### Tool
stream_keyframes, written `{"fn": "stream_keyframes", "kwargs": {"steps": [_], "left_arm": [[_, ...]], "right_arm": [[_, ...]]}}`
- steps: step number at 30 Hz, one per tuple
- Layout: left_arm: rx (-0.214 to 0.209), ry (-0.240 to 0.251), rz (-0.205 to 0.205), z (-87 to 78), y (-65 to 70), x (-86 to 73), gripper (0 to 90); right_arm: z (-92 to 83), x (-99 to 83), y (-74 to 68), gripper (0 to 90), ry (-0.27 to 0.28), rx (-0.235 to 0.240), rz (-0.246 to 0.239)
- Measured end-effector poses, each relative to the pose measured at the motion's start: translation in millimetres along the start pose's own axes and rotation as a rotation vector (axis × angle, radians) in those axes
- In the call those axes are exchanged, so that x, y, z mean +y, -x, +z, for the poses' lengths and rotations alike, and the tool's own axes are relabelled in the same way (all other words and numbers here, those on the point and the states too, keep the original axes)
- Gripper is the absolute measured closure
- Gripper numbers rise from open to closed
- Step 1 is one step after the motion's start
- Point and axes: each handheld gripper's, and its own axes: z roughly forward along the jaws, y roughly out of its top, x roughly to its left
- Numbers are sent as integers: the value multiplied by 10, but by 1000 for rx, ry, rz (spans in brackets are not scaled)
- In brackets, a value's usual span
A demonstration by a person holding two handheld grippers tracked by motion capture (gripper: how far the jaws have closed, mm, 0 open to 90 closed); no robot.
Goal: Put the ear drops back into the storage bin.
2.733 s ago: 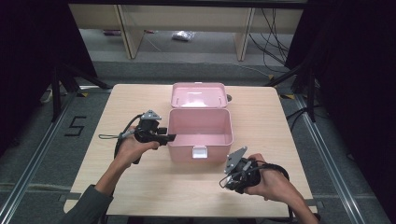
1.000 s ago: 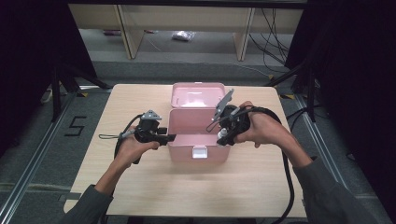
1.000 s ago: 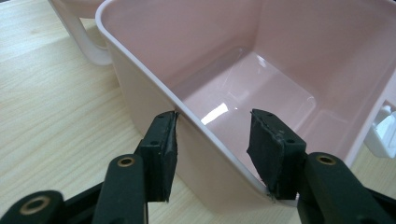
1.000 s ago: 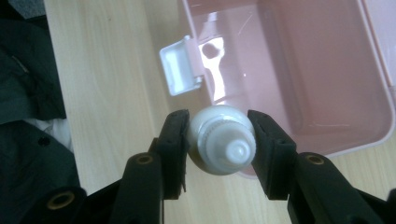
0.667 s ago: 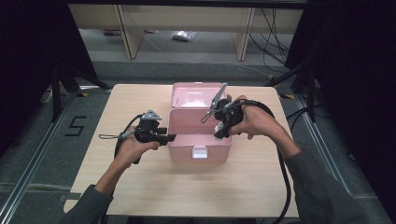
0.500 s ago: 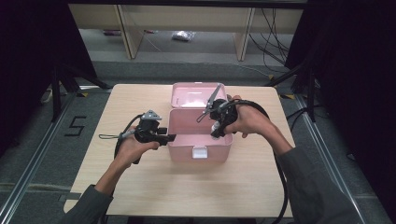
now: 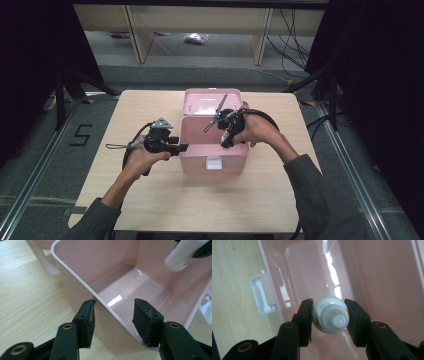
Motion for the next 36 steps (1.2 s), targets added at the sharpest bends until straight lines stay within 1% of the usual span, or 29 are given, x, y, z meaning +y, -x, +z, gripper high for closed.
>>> {"fn": "stream_keyframes", "kwargs": {"steps": [1,2,3,4,5,7,8,9,10,11,12,13,16,18,19,21,23,24,25,26,27,28,29,30,31,32,34,35,36], "left_arm": [[0,1,0,0,0,0,514],[-1,-1,-1,-1,0,0,514],[-1,-2,-2,-1,0,0,514],[0,0,1,0,0,0,514],[0,0,0,0,0,0,514],[-1,-2,-2,-1,0,0,514],[-7,-3,-5,0,-2,0,514],[-5,-2,-6,1,0,-1,514],[-7,-4,-5,0,-1,0,514],[-2,-4,-4,-2,1,0,514],[-6,-3,-4,-1,-1,0,514],[-6,-4,-5,0,-1,0,514],[-1,0,-1,0,-1,0,514],[-1,0,-2,0,0,-1,514],[-2,4,-3,1,0,-3,514],[-2,4,-5,2,-1,-3,513],[-3,1,-7,0,-1,-2,513],[-3,1,-7,0,-1,-2,513],[-3,1,-6,0,-1,-1,513],[-2,1,-7,1,0,-2,513],[-3,0,-7,0,0,-1,513],[-3,1,-7,0,0,-2,513],[-3,1,-7,1,0,-2,513],[-2,0,-5,0,0,-1,514],[-2,0,-4,0,0,-1,513],[-2,-1,-6,0,1,-2,513],[-3,1,-7,1,0,-2,513],[-3,1,-7,1,0,-2,513],[-2,1,-6,1,0,-2,513]], "right_arm": [[20,0,7,604,-1,5,-5],[41,-1,4,604,-6,6,7],[64,1,19,604,-8,8,-11],[85,-1,21,604,-12,8,0],[110,0,40,604,-9,14,-18],[145,1,50,604,-11,13,-13],[163,3,64,604,-9,16,-26],[179,3,65,604,-5,18,-19],[184,10,49,604,-15,15,5],[196,14,54,604,-19,13,-5],[215,21,48,604,-24,10,4],[239,18,81,604,-12,18,-31],[278,30,88,604,-17,18,-45],[297,36,66,604,-22,18,-29],[306,32,61,604,-22,11,-32],[348,19,74,604,-6,22,-55],[361,20,48,604,-30,23,-34],[380,12,58,604,-34,22,-50],[389,10,60,604,-38,24,-52],[398,11,64,604,-40,30,-53],[398,15,51,604,-54,28,-37],[407,15,56,604,-56,25,-41],[422,15,72,604,-54,31,-64],[430,12,85,604,-41,21,-76],[447,12,117,604,-29,20,-111],[439,8,101,604,-40,17,-78],[442,8,95,604,-50,18,-58],[463,1,117,604,-33,24,-86],[463,0,120,604,-34,16,-88]]}}
